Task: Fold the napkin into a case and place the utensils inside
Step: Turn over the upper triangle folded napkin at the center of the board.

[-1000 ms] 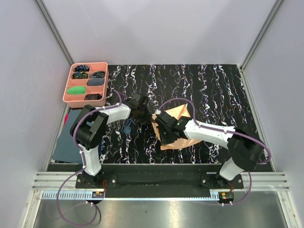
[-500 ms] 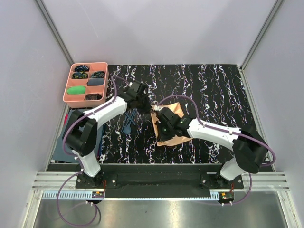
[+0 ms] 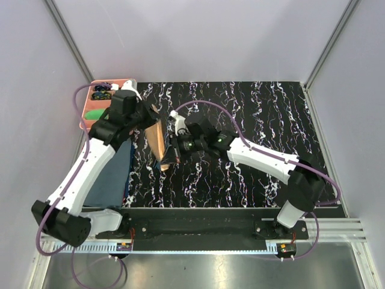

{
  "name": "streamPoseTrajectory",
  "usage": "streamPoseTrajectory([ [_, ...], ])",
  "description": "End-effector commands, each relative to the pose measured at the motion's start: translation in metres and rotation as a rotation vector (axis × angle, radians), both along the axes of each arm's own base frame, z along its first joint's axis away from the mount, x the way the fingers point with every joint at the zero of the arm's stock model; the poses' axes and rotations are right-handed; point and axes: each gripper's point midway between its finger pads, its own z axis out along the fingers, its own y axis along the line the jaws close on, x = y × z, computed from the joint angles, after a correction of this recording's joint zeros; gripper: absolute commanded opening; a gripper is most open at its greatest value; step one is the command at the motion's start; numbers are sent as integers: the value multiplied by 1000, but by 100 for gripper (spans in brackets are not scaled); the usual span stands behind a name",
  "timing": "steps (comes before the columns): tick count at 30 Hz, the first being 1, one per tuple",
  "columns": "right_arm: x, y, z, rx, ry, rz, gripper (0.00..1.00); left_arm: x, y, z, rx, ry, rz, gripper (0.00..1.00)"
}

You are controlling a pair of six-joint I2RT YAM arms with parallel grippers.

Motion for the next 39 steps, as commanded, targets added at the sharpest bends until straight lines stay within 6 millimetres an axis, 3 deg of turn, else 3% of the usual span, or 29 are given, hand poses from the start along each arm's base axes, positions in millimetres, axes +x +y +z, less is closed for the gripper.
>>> streamPoseTrajectory([
  [1,-49,11,24,210,122,196,0,25,-5,27,44,-117,44,0],
  [3,-58,4,14,229,198,195,0,34,-33,-4,68,-48,-3,0],
  [4,-61,-4,-7,242,217,182,0,40,-42,-13,86,-47,-2,0],
  [5,-63,-10,-10,256,250,160,0,46,-66,-38,119,0,-38,0],
  [6,-62,-15,-14,287,239,146,0,50,-78,-49,128,15,-50,0],
  [7,-70,-33,-46,243,291,116,0,55,-88,-60,149,30,-52,0],
  [8,-64,-44,-55,243,310,65,0,60,-113,-80,176,57,-84,0],
  [9,-62,-53,-65,249,307,39,0,64,-126,-88,194,52,-100,0],
  [10,-69,-74,-97,196,357,-4,0,62,-142,-98,226,53,-114,0],
  [11,-62,-88,-108,189,384,-58,0,70,-157,-112,245,62,-123,0],
  [12,-69,-106,-130,155,424,-94,0,70,-169,-118,253,64,-138,0],
  [14,-66,-126,-146,136,463,-169,0,71,-195,-133,259,71,-167,0],
  [16,-77,-143,-164,78,503,-216,0,69,-216,-142,259,75,-193,0],
  [18,-83,-155,-180,21,538,-276,0,67,-227,-147,248,83,-207,0],
  [24,-81,-183,-192,-120,531,-432,0,70,-254,-165,220,105,-252,0],
  [25,-73,-187,-188,-122,484,-475,1,73,-260,-161,208,95,-256,0],
  [27,-74,-202,-193,-199,479,-537,5,76,-267,-170,201,101,-266,0],
  [29,-76,-220,-197,-261,457,-605,7,82,-278,-165,172,79,-275,0],
  [33,-75,-238,-198,-295,429,-684,14,87,-298,-177,142,75,-309,0],
  [38,-73,-248,-197,-332,420,-739,39,93,-314,-167,111,35,-336,3],
  [39,-70,-251,-196,-346,406,-752,45,93,-314,-165,109,29,-339,8],
])
